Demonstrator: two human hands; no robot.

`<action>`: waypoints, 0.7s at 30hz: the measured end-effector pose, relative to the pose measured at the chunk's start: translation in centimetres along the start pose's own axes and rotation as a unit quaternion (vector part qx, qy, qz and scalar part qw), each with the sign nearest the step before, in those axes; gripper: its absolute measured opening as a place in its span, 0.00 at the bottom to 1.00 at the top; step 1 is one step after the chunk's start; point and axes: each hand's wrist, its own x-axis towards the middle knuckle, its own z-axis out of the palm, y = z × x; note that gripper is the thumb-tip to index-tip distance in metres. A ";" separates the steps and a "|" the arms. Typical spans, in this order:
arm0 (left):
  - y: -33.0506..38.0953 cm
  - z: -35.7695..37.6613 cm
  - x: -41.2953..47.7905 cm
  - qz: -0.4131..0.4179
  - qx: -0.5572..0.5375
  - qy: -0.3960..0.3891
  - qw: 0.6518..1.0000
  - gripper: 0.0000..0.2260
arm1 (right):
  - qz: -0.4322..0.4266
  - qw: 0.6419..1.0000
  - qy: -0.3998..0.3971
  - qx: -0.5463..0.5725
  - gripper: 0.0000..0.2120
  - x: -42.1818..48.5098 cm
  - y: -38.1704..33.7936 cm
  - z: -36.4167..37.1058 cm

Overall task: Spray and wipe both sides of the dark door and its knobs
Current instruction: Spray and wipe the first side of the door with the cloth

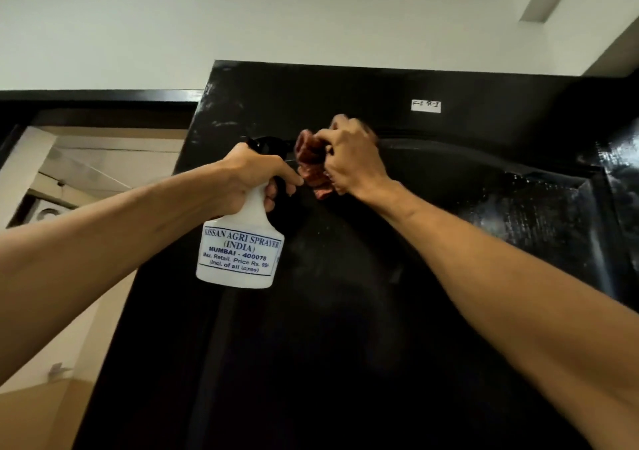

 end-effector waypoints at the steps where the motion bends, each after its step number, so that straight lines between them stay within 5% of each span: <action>1: 0.4 1.0 0.2 0.000 -0.006 -0.002 1.000 0.05 | -0.019 1.000 -0.018 0.002 0.17 -0.2 0.1 -0.3; 8: 2.0 3.6 1.2 -0.025 0.012 -0.017 0.999 0.11 | 0.108 0.993 0.017 -0.033 0.16 -1.8 7.8 -4.9; 15: 4.6 5.7 1.0 -0.004 0.037 -0.015 0.999 0.06 | 0.020 0.999 -0.044 -0.014 0.17 -1.9 5.6 -5.7; 21: 7.2 11.4 -0.4 0.003 0.010 -0.064 0.998 0.07 | 0.183 0.979 0.009 -0.086 0.16 -8.3 17.5 -13.1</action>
